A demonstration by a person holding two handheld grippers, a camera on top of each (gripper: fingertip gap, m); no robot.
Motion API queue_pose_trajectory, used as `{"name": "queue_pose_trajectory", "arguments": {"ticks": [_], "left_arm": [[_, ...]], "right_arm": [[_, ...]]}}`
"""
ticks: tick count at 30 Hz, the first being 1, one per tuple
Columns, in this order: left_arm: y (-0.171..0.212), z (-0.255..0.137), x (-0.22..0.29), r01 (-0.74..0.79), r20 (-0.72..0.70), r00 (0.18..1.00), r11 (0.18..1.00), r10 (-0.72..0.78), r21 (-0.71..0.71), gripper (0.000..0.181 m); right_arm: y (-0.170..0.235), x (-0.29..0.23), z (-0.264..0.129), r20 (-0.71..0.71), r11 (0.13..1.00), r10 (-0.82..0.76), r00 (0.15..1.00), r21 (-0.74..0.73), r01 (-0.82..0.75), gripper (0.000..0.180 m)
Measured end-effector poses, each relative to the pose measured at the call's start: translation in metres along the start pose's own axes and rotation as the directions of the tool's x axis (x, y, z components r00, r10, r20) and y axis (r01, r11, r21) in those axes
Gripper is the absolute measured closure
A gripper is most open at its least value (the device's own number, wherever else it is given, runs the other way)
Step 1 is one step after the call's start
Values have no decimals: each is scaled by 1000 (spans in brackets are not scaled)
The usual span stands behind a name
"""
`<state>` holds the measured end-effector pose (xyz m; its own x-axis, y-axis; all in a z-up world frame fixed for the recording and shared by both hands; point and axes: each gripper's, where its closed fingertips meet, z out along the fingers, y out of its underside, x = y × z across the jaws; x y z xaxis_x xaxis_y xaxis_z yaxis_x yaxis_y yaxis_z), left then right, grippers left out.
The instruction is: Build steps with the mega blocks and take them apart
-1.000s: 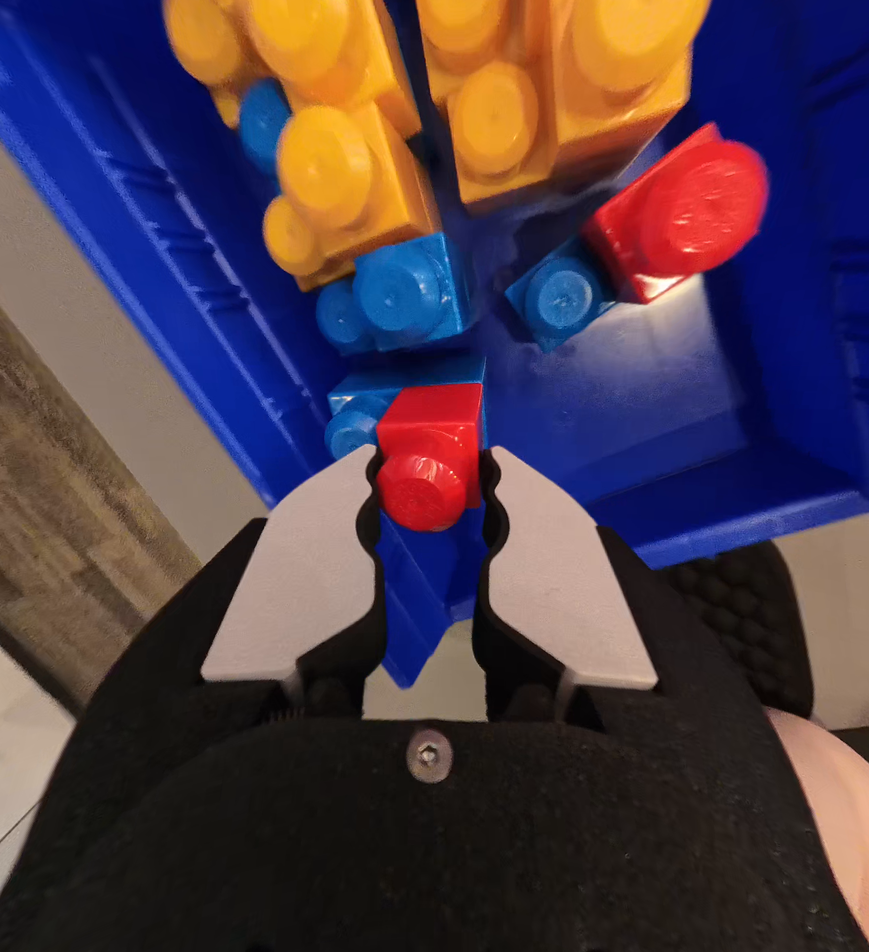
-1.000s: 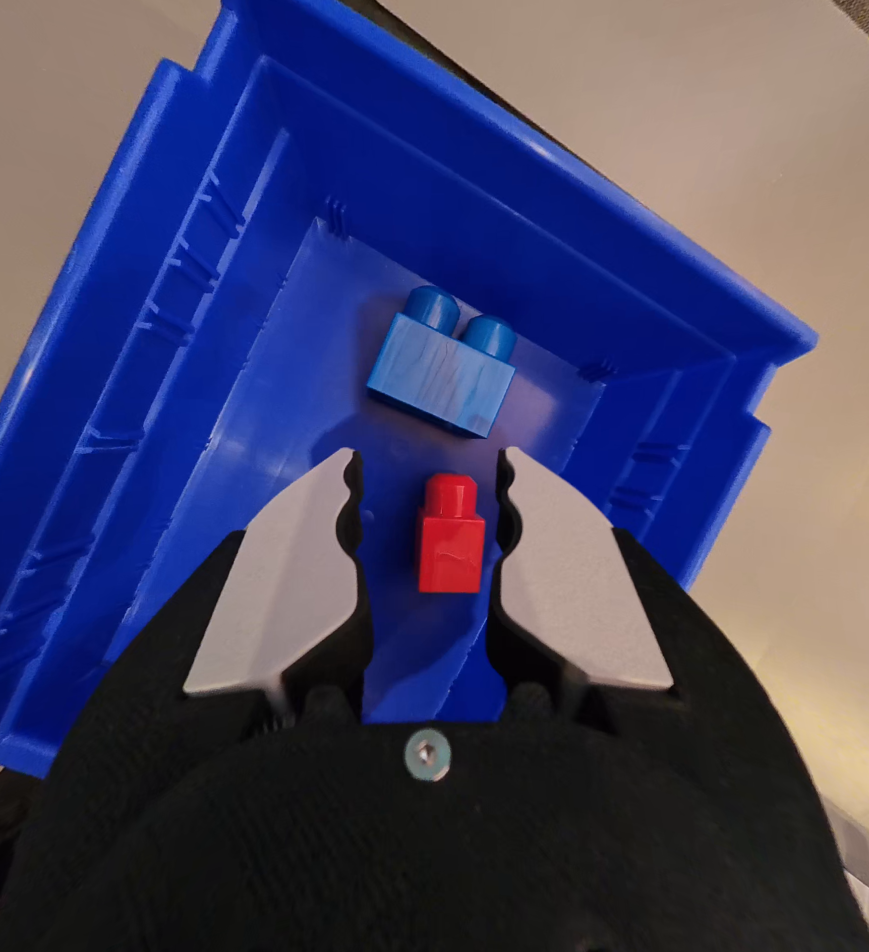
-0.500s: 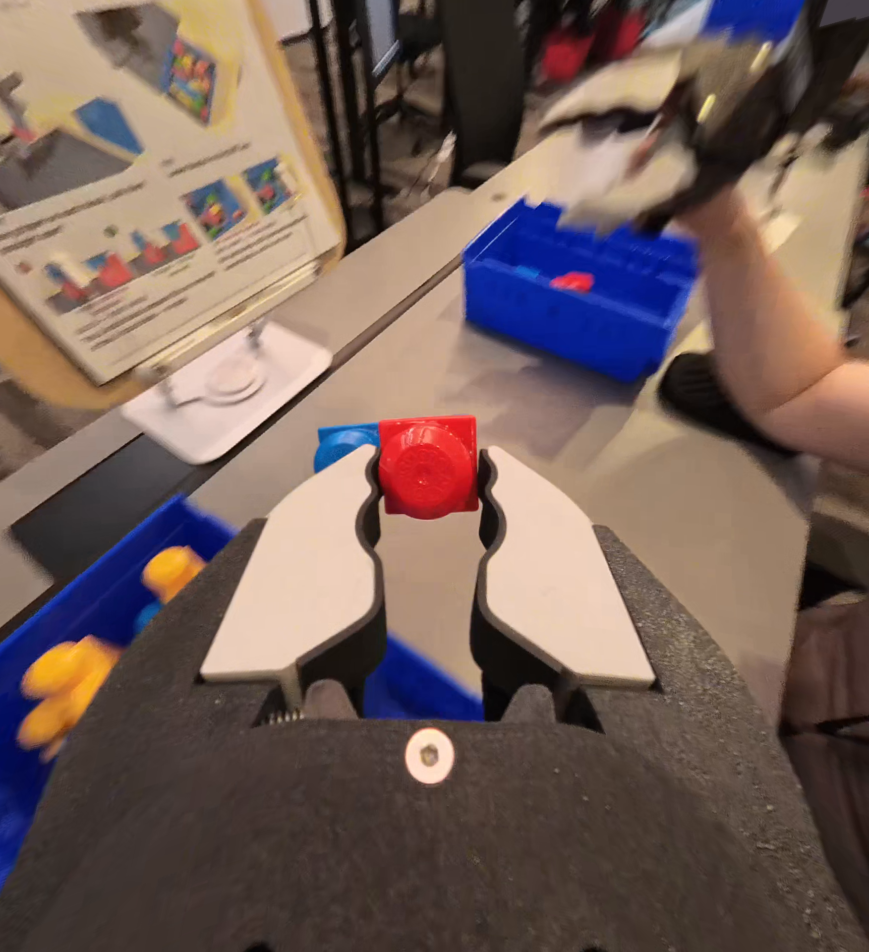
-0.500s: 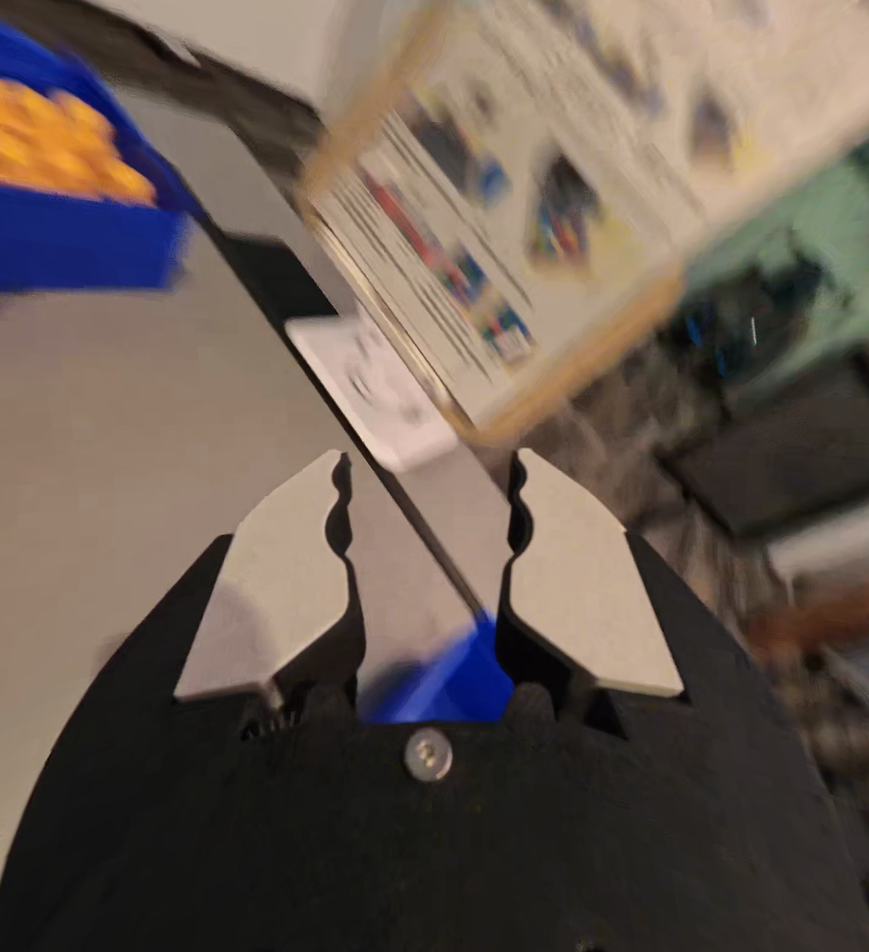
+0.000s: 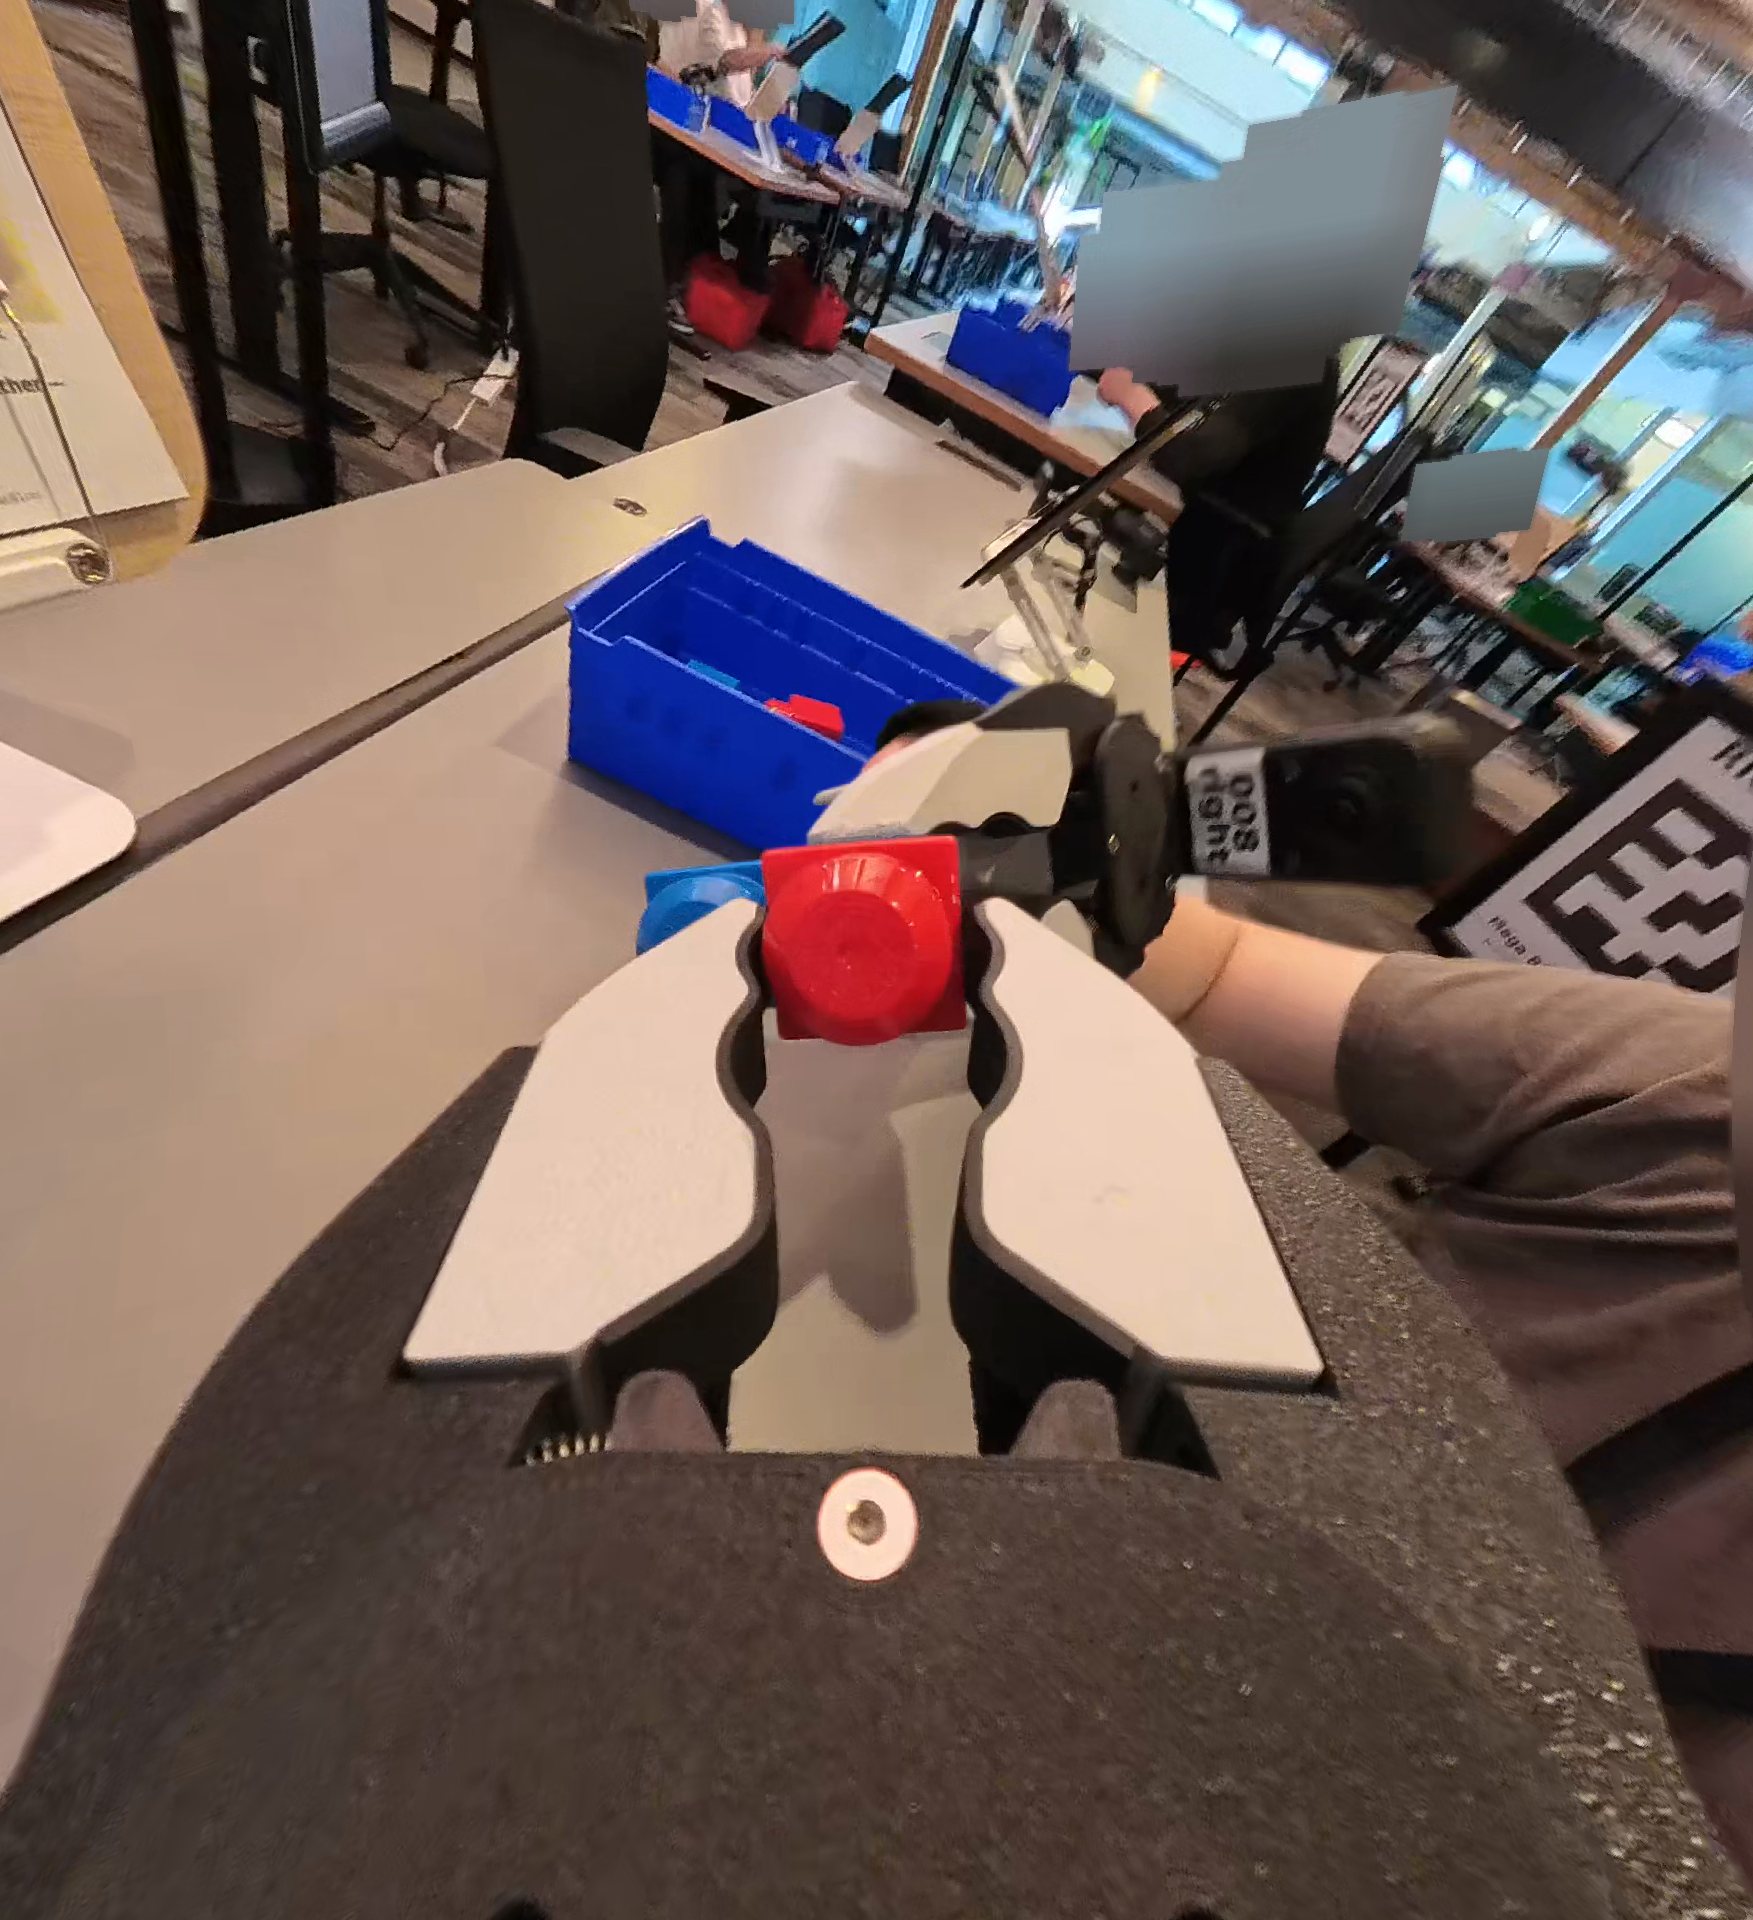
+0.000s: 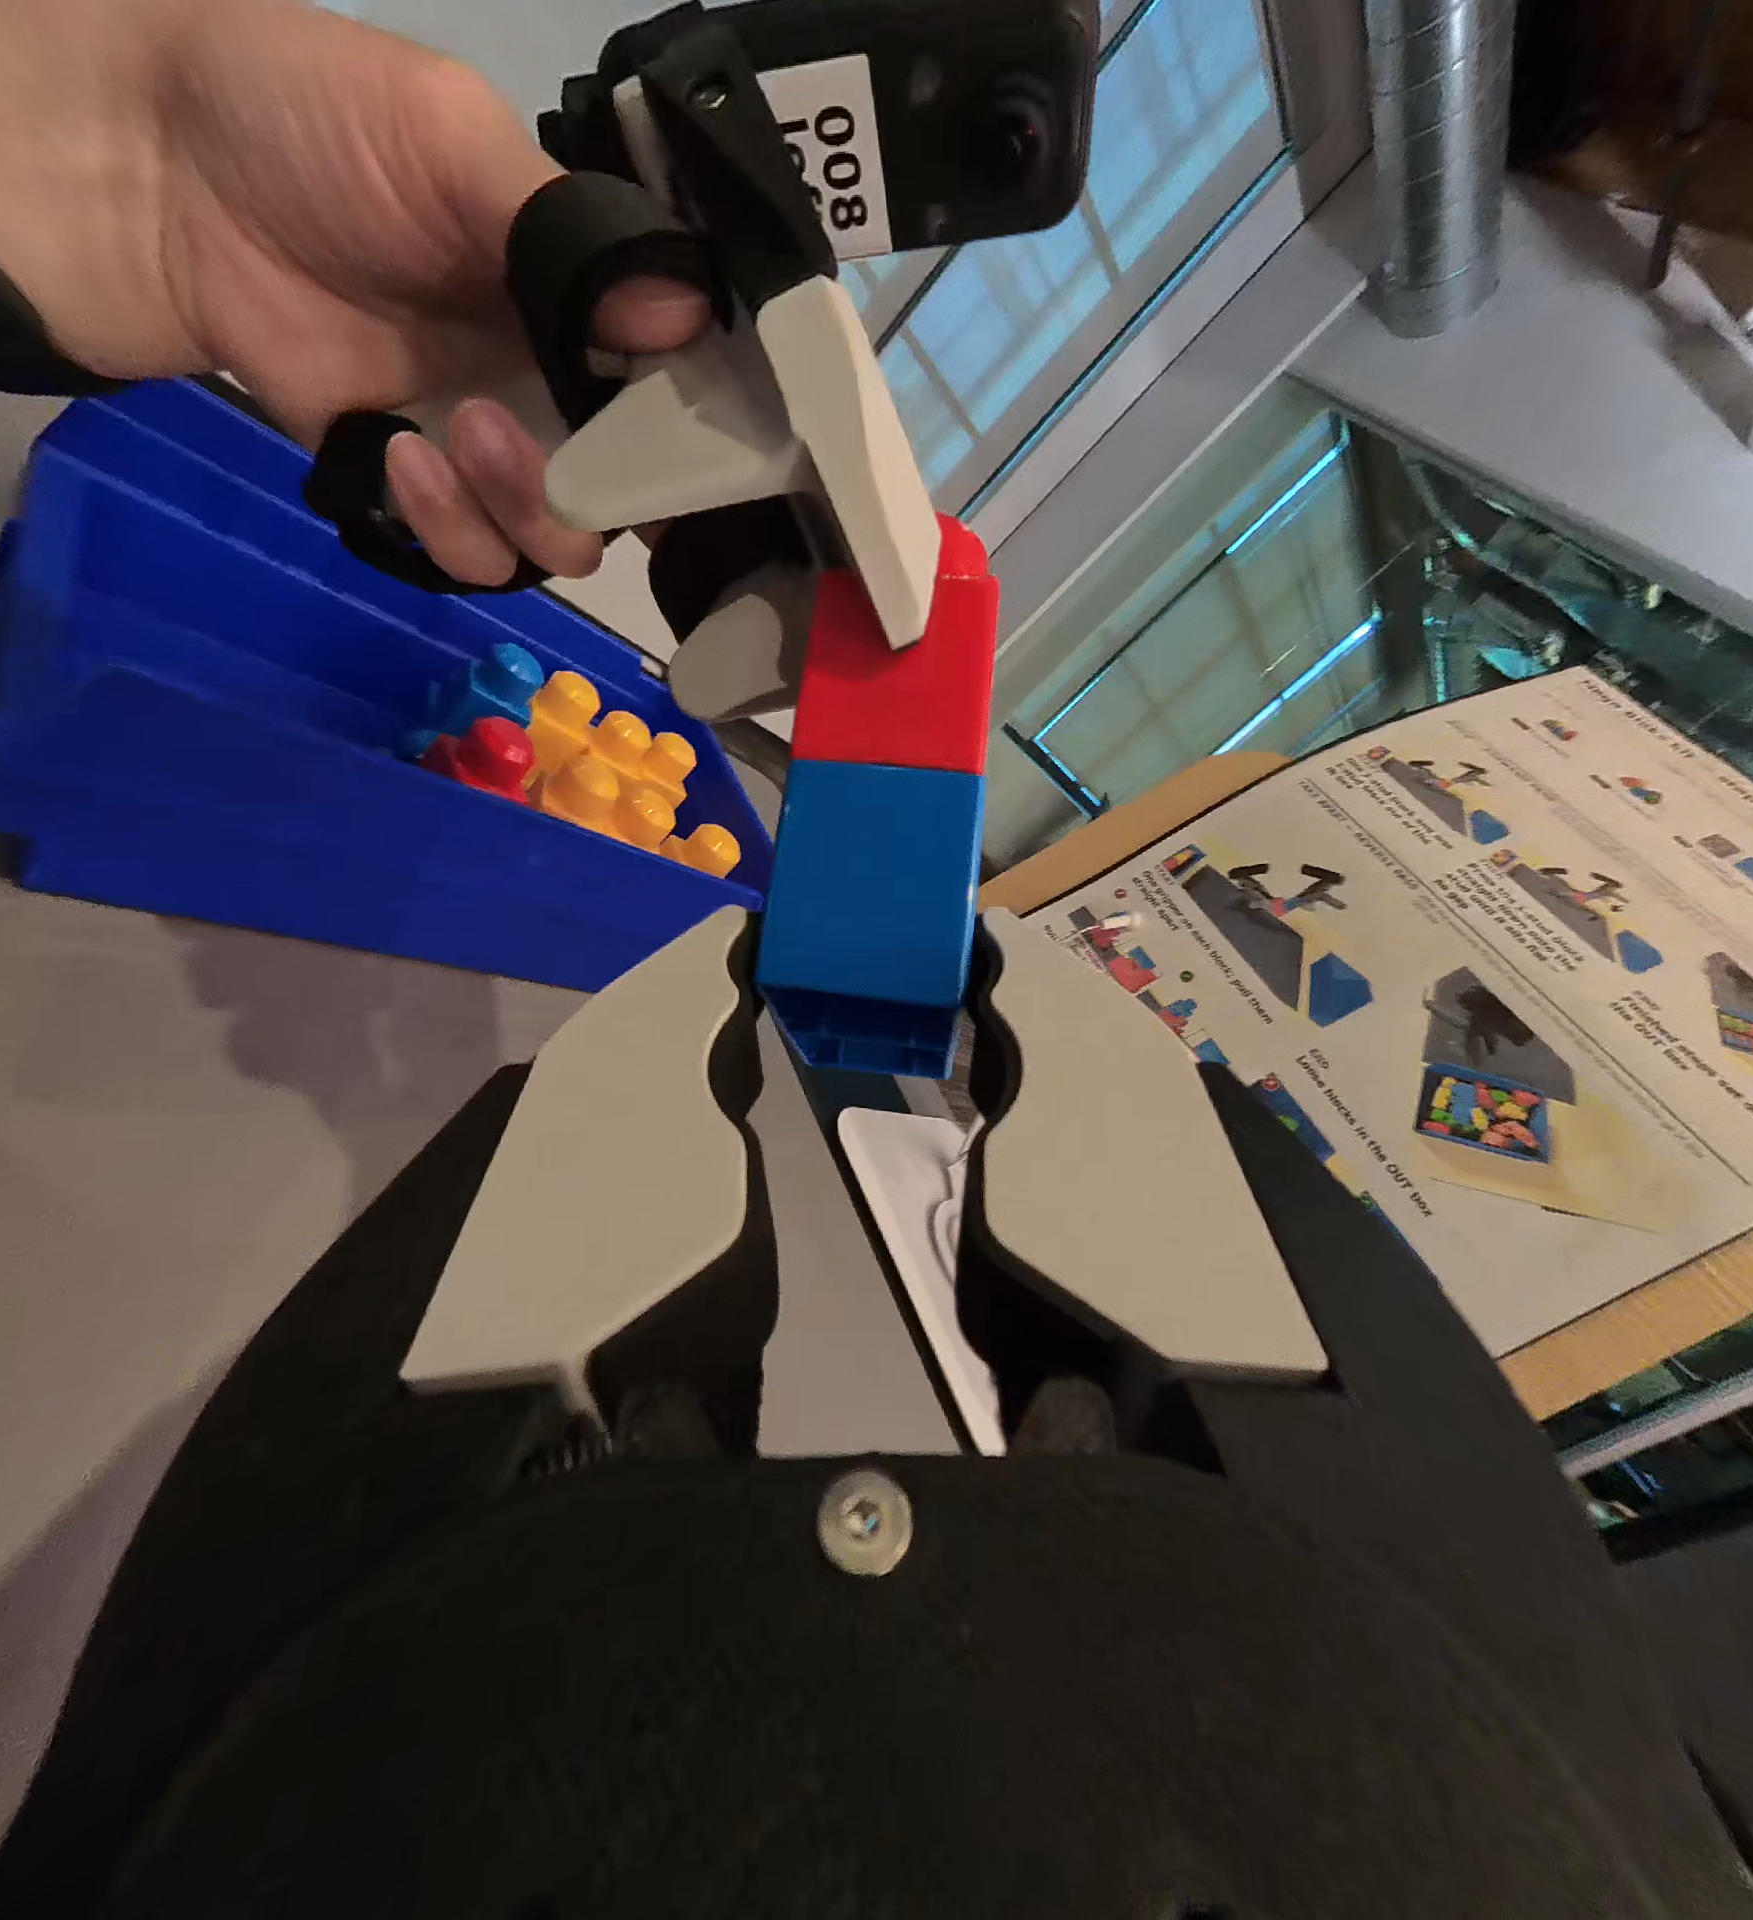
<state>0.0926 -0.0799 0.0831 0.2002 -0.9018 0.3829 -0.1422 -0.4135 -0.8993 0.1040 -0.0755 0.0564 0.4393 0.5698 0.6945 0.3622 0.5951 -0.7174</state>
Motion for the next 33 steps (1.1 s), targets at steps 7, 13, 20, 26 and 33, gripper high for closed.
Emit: {"name": "queue_pose_trajectory", "arguments": {"ticks": [7, 13, 20, 26, 33], "left_arm": [[20, 9, -10, -43, 59, 997, 994, 49, -105, 139], [26, 16, -16, 50, 3, 999, 995, -50, -88, 141], [16, 16, -19, 25, 28, 999, 999, -24, -29, 145], [15, 23, -22, -68, 144, 987, 997, 74, -46, 145], [12, 33, -20, -300, 304, 904, 953, 301, -52, 144]], "right_arm": [[13, -4, -5, 137, 998, -33, 990, -48, 39, 143], [18, -6, -11, 165, 989, -131, 977, -46, 141, 143], [25, 11, -4, 12, 964, -218, 976, -156, 217, 143], [28, 16, 3, -85, 915, -259, 962, -339, 217, 139], [40, 28, -1, -122, 862, -343, 931, -434, 261, 143]]}}
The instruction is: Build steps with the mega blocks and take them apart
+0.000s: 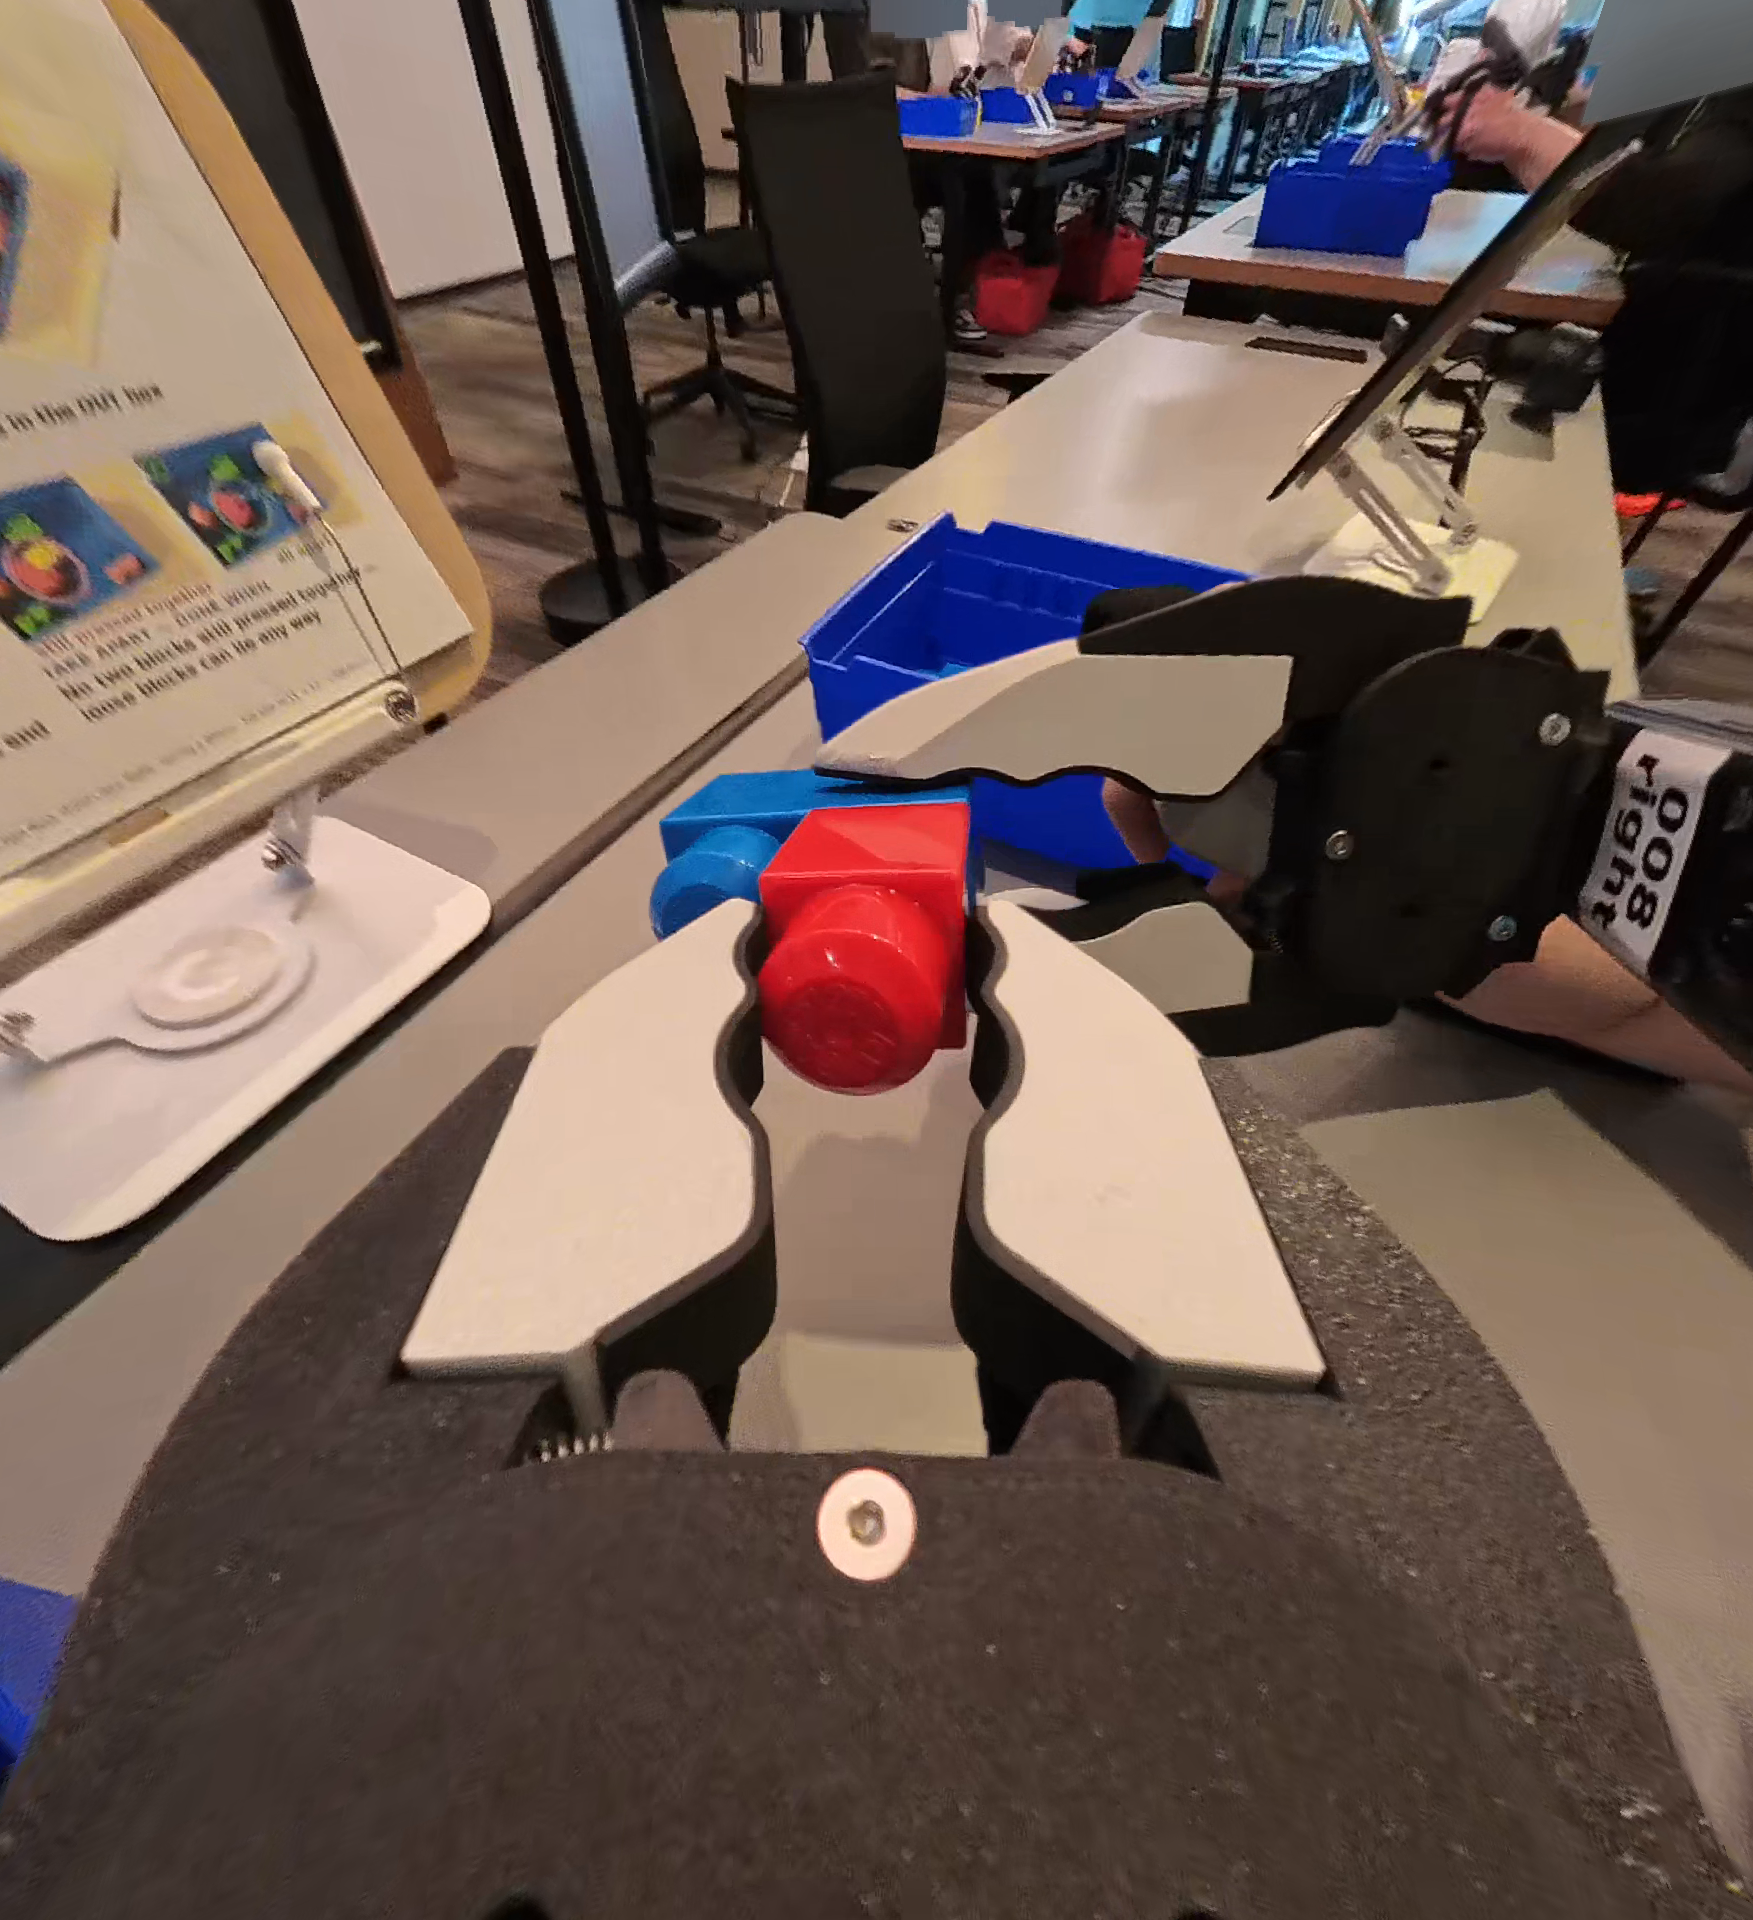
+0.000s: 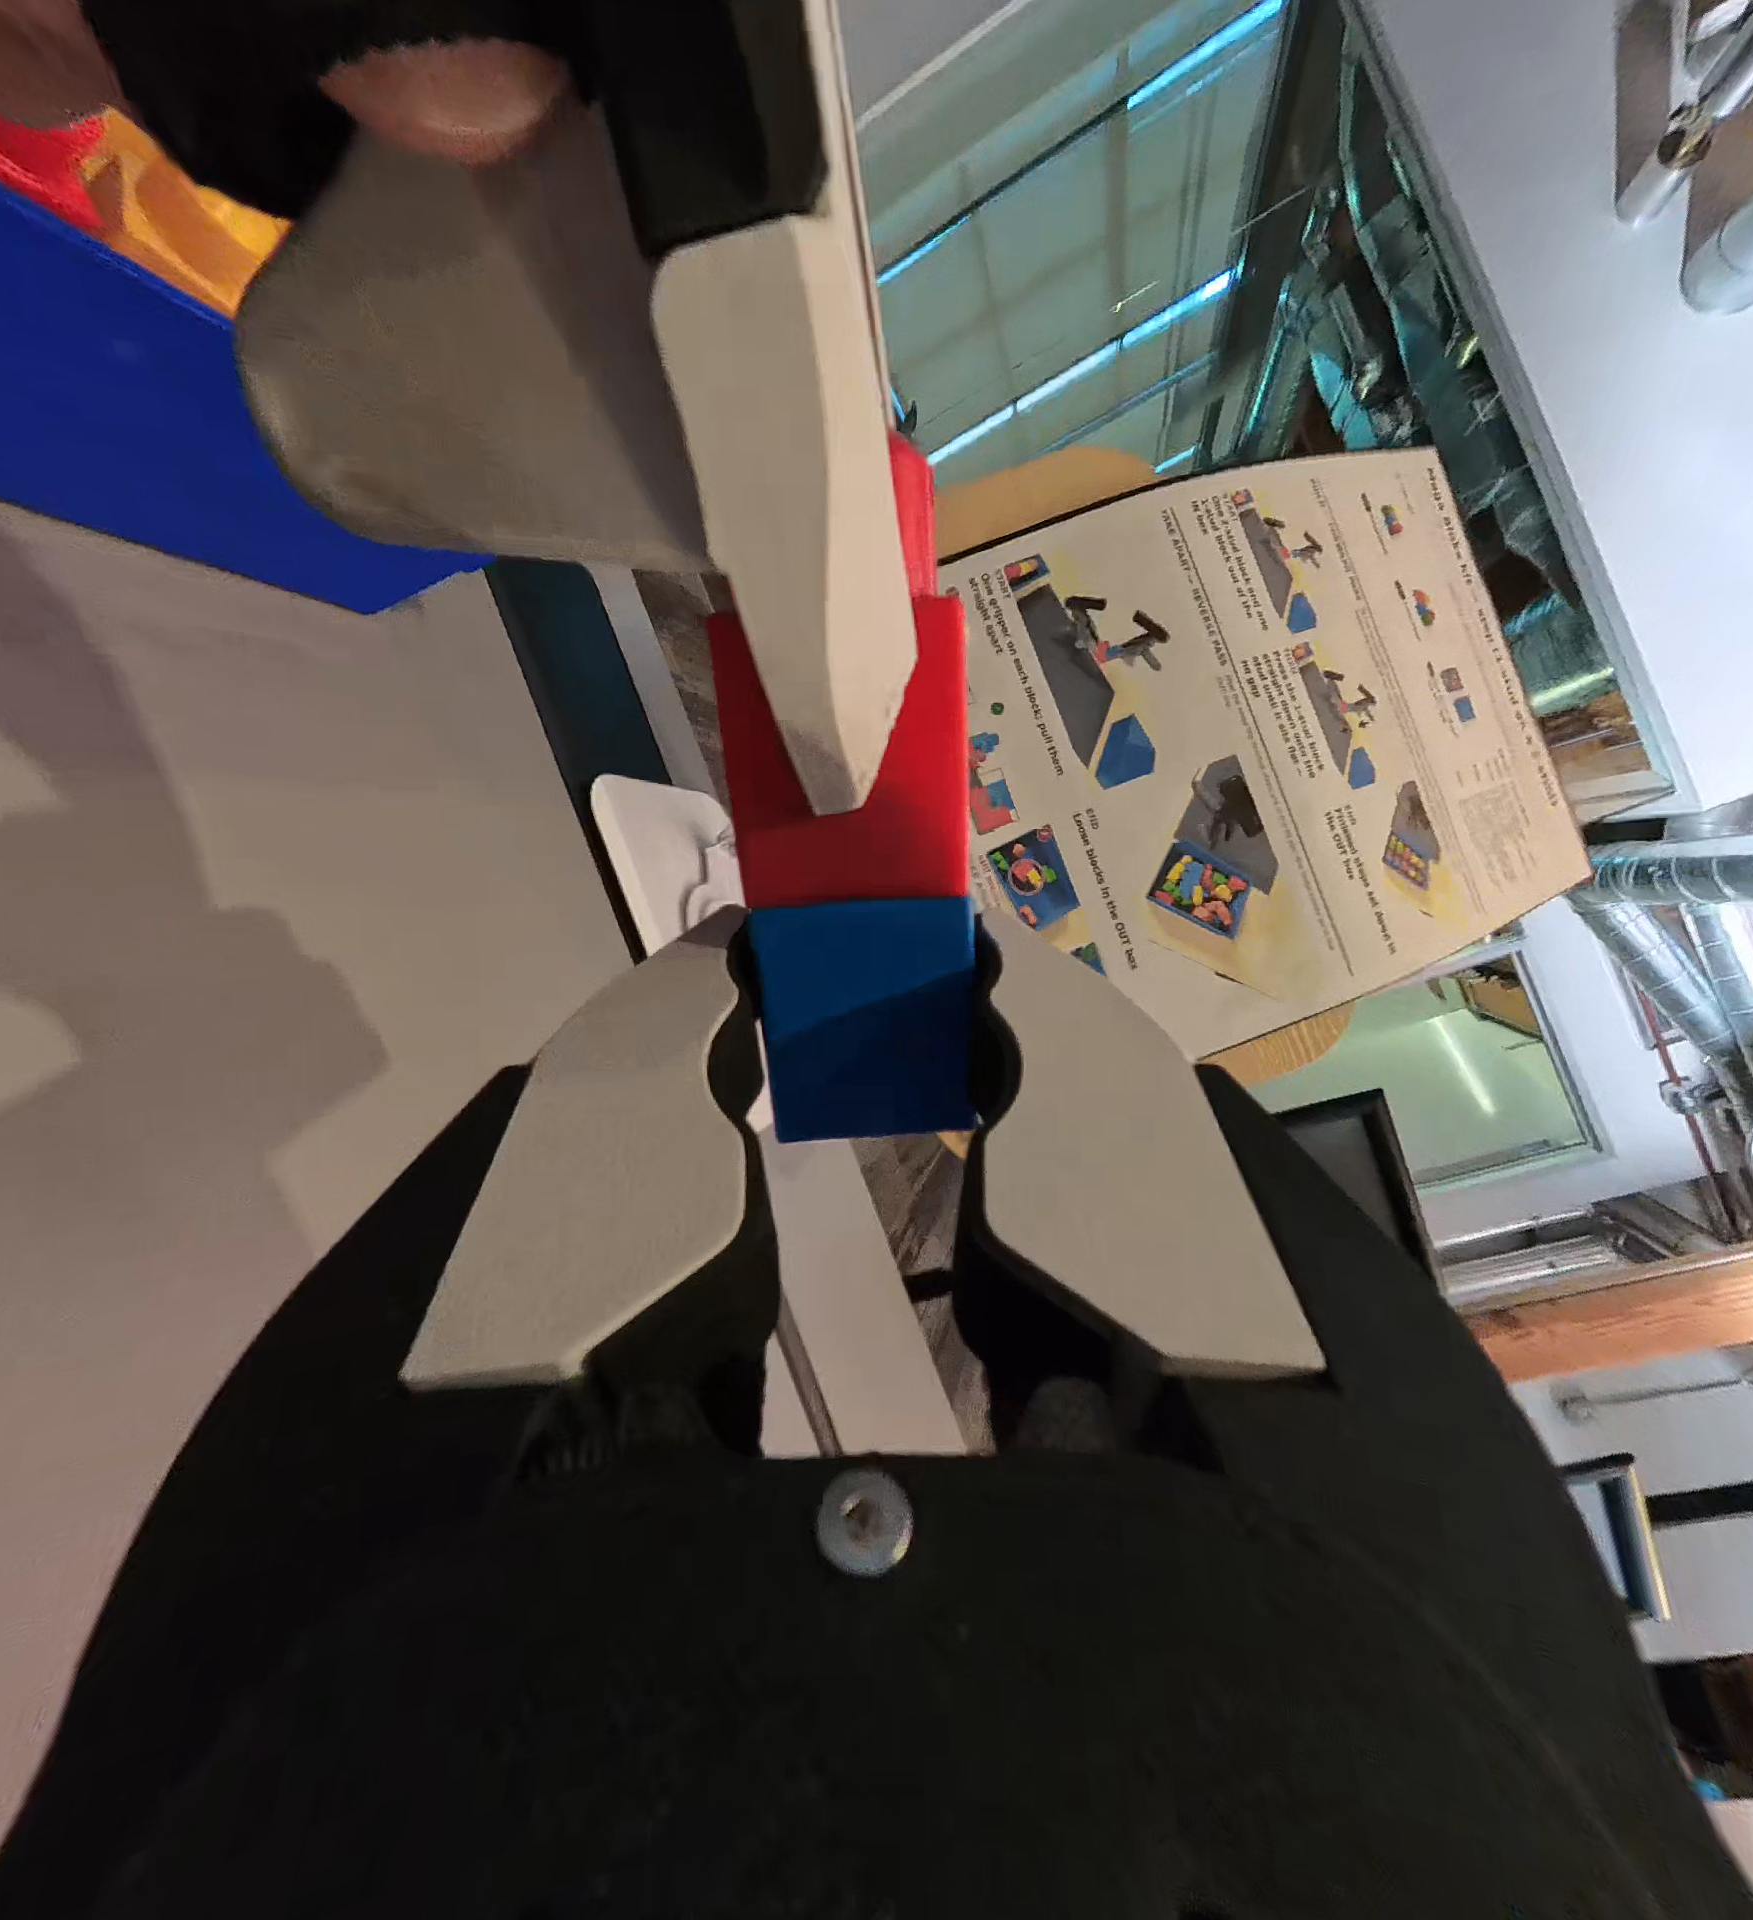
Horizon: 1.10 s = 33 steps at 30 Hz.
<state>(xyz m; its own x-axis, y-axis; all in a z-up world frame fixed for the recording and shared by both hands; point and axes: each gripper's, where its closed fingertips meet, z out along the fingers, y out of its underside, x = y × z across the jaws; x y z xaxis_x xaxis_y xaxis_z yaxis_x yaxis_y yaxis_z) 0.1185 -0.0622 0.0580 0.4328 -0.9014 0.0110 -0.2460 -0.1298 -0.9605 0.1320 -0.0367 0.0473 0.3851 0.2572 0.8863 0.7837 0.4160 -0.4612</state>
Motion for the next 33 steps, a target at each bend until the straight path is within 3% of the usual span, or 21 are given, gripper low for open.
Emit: {"name": "queue_pose_trajectory", "arguments": {"ticks": [10, 13, 22, 25, 29, 33], "left_arm": [[14, 7, -5, 95, -39, 995, 995, -96, -30, 135], [17, 9, -9, 55, 5, 999, 998, -54, -40, 144], [12, 11, -11, 47, 33, 998, 998, -45, -34, 145], [-4, -13, -33, 61, 119, 991, 997, -67, 52, 145], [-29, -62, -39, 133, 19, 990, 981, -137, 144, 145], [-21, -61, -28, 105, -27, 994, 993, -104, 59, 145]], "right_arm": [[8, -9, 6, -2, 996, -90, 996, 0, 90, 143], [10, -10, 7, -12, 993, -116, 993, -18, 116, 143], [15, -4, 9, -51, 992, -113, 992, -67, 110, 143], [38, 3, 14, -67, 979, -132, 989, -165, 120, 143], [56, 13, 16, -49, 981, -92, 995, -175, 82, 143], [46, 16, 13, -3, 988, -51, 999, -145, 50, 143]]}}
